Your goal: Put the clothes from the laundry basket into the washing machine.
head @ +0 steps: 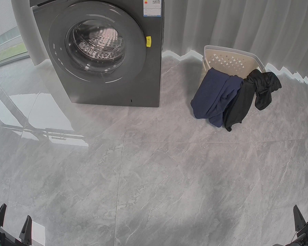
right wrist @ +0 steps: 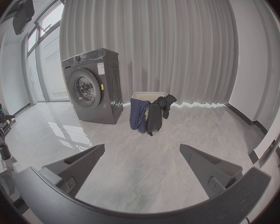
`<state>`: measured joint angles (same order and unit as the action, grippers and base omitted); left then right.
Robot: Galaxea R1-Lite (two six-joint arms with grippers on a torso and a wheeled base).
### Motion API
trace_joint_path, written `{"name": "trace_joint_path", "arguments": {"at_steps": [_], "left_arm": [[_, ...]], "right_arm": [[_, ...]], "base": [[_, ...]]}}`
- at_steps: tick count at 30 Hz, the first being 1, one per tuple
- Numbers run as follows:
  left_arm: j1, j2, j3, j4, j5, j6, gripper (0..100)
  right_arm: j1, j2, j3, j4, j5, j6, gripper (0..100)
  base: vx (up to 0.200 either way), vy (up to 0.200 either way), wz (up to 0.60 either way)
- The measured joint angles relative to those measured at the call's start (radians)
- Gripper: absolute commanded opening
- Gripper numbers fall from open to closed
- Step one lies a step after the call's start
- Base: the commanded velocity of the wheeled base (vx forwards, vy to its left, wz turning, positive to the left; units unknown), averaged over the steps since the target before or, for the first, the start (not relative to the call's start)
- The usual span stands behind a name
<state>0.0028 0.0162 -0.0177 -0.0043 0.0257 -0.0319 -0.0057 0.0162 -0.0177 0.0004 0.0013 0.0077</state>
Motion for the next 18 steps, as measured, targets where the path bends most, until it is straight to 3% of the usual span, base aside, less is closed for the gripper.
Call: {"name": "trace_joint_path", "arguments": {"at_steps": [4,6,14,18], "left_arm": [[0.000,0.000,0.000,0.000,0.000,0.000,100],[0.000,0.000,0.000,0.000,-0.001,0.001,100],[-0.001,0.000,0.000,0.000,-0.001,0.006,100],[0.000,0.000,0.000,0.000,-0.002,0.008,100]], "right_arm": [[0.000,0.000,0.000,0.000,0.001,0.000,100],[0.000,0.000,0.000,0.000,0.001,-0.001,100],[0.000,0.000,0.000,0.000,0.003,-0.001,100],[0.001,0.000,0.000,0.000,0.002,-0.001,100]], "base": [[0.200,0.000,0.00],[0.200,0.000,-0.60],[0.000,0.000,-0.60],[0.000,0.000,0.00]]}}
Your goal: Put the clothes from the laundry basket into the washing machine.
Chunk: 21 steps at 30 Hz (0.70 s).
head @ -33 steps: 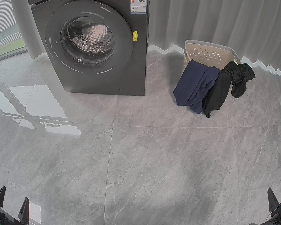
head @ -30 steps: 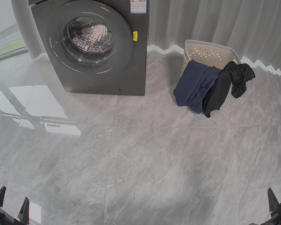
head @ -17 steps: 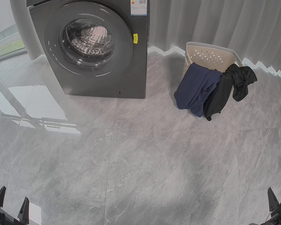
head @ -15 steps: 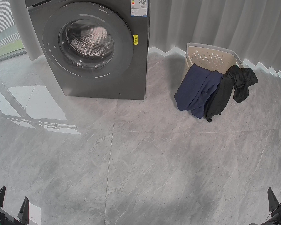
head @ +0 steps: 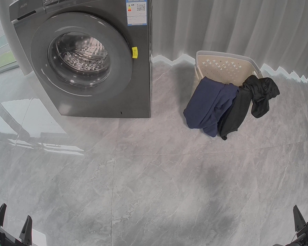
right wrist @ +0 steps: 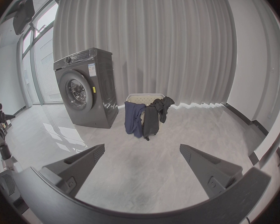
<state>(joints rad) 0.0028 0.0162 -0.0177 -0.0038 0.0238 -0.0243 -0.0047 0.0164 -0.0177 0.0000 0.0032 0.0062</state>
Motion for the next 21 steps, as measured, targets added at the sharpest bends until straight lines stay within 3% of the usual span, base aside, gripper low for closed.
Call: {"name": "trace_joint_path", "arguments": {"at_steps": [12,17,21], "left_arm": [[0.000,0.000,0.000,0.000,0.000,-0.002,100],[0.000,0.000,0.000,0.000,0.000,-0.001,100],[0.000,0.000,0.000,0.000,0.000,-0.001,100]], "right_arm": [[0.000,0.000,0.000,0.000,0.000,0.001,100],[0.000,0.000,0.000,0.000,0.000,0.001,100],[0.000,0.000,0.000,0.000,0.000,0.000,100]], "base": [[0.200,0.000,0.00],[0.000,0.000,0.00],[0.000,0.000,-0.60]]}}
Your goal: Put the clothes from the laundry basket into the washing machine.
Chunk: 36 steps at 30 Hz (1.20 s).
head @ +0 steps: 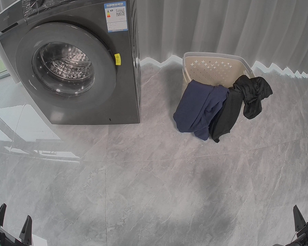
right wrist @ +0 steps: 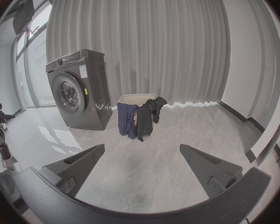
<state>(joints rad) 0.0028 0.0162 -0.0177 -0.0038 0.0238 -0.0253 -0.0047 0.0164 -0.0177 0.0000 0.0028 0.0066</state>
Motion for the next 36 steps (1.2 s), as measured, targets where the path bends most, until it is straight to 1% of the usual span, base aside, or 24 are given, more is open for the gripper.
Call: {"name": "trace_joint_path", "arguments": {"at_steps": [3,21,26,32,33,36], "left_arm": [[0.000,0.000,0.000,0.000,0.000,0.001,100],[0.000,0.000,0.000,0.000,0.000,0.000,100],[0.000,0.000,0.000,0.000,0.000,0.000,100],[0.000,0.000,0.000,0.000,0.000,0.001,100],[0.001,0.000,0.000,0.000,0.000,0.002,100],[0.000,0.000,0.000,0.000,0.001,-0.002,100]], "right_arm": [[0.000,0.000,0.000,0.000,0.000,0.001,100],[-0.001,0.000,0.000,0.000,-0.001,0.001,100],[-0.001,0.000,0.000,0.000,-0.001,0.001,100],[-0.001,0.000,0.000,0.001,-0.001,0.001,100],[-0.001,0.000,0.000,0.000,-0.001,0.002,100],[-0.001,0.000,0.000,0.000,-0.001,0.003,100]], "base": [[0.000,0.000,-0.40],[0.000,-0.200,0.00],[0.000,0.000,0.00],[0.000,0.000,0.60],[0.000,0.000,0.00],[0.200,0.000,0.00]]}}
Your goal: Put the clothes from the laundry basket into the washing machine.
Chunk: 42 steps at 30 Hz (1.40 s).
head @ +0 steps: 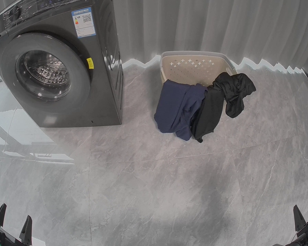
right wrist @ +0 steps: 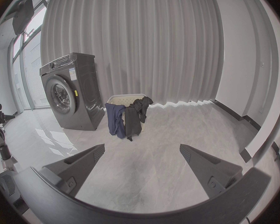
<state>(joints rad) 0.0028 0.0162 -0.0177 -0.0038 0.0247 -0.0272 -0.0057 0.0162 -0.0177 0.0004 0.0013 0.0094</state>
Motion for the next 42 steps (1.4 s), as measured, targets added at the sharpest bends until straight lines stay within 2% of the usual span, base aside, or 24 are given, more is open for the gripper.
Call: {"name": "trace_joint_path", "arguments": {"at_steps": [18,24,42], "left_arm": [[0.000,0.000,0.000,0.000,0.001,-0.001,100],[0.000,0.000,0.000,0.000,0.000,0.001,100],[0.000,0.000,0.000,0.000,0.000,0.000,100]], "right_arm": [[-0.001,0.000,0.000,0.000,0.000,-0.001,100],[0.000,0.000,0.000,0.000,0.000,-0.002,100],[0.000,0.000,0.000,0.000,0.000,0.000,100]], "base": [[0.200,0.000,0.00],[0.000,0.000,0.00],[0.000,-0.200,0.00]]}}
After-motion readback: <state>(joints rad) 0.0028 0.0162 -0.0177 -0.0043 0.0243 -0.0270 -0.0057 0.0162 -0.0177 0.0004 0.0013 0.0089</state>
